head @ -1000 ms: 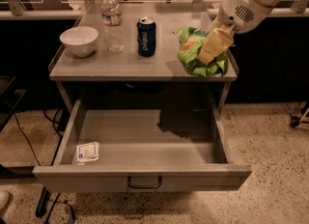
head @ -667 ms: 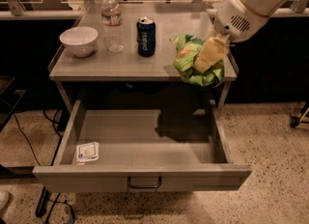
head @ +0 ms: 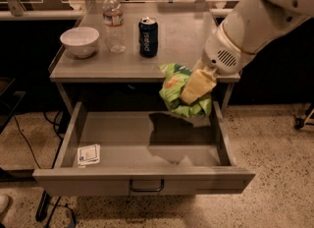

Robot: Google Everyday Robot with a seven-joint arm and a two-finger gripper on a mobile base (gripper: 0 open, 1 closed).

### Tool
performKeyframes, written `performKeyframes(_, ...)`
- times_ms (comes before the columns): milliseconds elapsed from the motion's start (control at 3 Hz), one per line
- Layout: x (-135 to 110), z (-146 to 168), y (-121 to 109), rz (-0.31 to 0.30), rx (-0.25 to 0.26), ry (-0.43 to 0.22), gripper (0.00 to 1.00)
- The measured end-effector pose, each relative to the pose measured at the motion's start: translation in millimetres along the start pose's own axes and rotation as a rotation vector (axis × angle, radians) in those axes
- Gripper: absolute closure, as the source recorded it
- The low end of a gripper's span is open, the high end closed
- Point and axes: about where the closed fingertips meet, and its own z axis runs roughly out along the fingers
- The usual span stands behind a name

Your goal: Place green rice chip bag into top drawer

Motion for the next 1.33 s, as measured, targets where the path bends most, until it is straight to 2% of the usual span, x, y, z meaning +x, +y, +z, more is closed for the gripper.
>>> performKeyframes(667,2,13,8,0.003,-0.031,0.007,1.00)
performKeyframes(1000,9,56,35,0.053,-0.107,0.005,1.00)
performKeyframes(1333,20,104,52,0.082,-0.190,0.014,1.00)
